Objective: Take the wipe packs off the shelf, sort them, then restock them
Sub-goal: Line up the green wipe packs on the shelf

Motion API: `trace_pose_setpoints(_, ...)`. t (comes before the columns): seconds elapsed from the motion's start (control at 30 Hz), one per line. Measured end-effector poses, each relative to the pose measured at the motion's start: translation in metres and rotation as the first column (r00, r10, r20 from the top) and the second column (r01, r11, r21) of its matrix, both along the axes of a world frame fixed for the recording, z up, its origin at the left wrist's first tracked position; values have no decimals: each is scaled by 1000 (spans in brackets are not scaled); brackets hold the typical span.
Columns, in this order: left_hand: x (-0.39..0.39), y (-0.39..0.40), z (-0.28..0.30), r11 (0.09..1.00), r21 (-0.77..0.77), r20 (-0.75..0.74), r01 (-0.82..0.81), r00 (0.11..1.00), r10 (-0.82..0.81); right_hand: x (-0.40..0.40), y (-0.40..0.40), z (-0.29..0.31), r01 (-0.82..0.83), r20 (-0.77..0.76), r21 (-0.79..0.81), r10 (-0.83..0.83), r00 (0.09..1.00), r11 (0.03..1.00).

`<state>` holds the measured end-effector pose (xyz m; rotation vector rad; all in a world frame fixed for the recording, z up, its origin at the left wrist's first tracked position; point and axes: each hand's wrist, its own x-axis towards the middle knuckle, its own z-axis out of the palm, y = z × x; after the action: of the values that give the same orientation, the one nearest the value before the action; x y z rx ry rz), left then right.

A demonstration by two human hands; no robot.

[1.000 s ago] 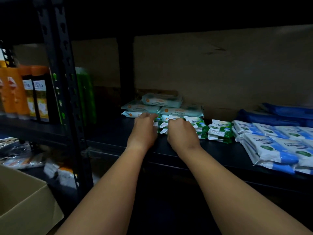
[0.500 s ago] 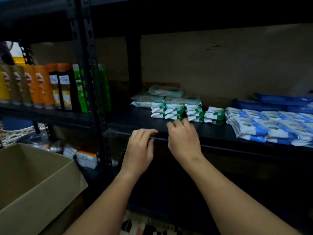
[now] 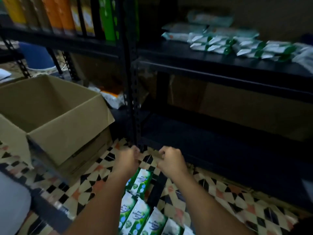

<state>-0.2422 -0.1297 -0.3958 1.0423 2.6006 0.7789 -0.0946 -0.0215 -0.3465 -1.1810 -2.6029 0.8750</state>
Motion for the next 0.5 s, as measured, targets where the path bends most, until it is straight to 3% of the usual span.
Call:
trace_pose_setpoints(0.2,-19,-19,-83,964,-249,128,-93,983,128,-21,-11,-108,72,140,-372,-21,990,925)
trace_pose_setpoints(0.5,-37,0,-137,891,-430,188,-148,950,249,-55,-2,-190,102,100,-537,-57,993,837)
